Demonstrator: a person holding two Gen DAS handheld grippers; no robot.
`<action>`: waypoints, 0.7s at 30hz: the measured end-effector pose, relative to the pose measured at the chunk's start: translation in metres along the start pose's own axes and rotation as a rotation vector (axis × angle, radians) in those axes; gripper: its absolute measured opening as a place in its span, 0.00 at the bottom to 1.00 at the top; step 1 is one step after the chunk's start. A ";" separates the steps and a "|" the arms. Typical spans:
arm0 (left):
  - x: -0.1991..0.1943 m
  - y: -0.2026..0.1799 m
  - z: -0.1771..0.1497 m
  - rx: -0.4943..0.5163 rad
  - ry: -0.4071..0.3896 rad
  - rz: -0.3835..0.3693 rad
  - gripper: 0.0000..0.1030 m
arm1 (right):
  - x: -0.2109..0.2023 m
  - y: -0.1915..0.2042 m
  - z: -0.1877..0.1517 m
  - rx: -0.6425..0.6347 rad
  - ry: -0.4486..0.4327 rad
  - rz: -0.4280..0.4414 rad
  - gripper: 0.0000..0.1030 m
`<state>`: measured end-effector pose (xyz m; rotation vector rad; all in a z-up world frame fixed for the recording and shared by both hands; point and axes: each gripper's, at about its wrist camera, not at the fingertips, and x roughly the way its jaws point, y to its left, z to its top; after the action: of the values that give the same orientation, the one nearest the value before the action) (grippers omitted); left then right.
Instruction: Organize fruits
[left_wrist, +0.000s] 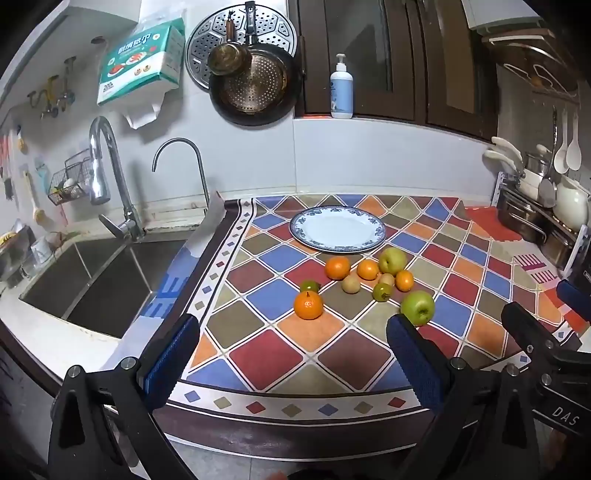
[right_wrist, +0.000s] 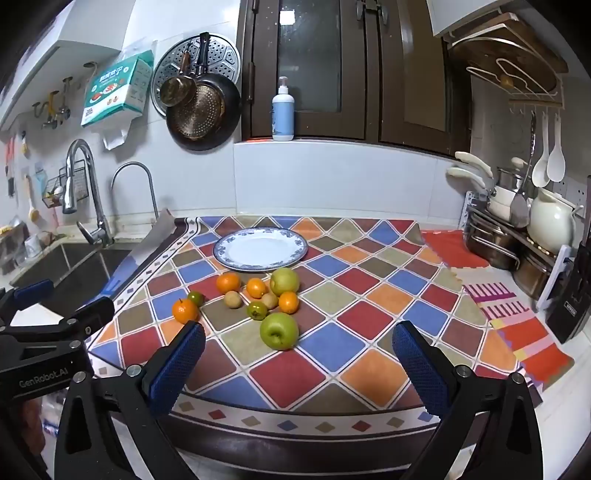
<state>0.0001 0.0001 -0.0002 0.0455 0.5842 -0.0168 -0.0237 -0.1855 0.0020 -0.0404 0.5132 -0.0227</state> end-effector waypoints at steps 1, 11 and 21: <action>0.001 0.000 0.000 -0.001 0.003 -0.001 1.00 | 0.000 0.000 0.000 0.002 0.000 0.002 0.99; -0.006 0.007 0.001 0.000 0.008 0.000 1.00 | 0.002 -0.004 -0.001 0.005 -0.005 0.001 0.99; -0.005 0.006 -0.003 -0.004 0.000 0.015 1.00 | -0.001 0.004 0.002 0.008 -0.007 0.013 0.99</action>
<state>-0.0057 0.0063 0.0003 0.0461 0.5836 -0.0006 -0.0240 -0.1813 0.0038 -0.0295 0.5060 -0.0118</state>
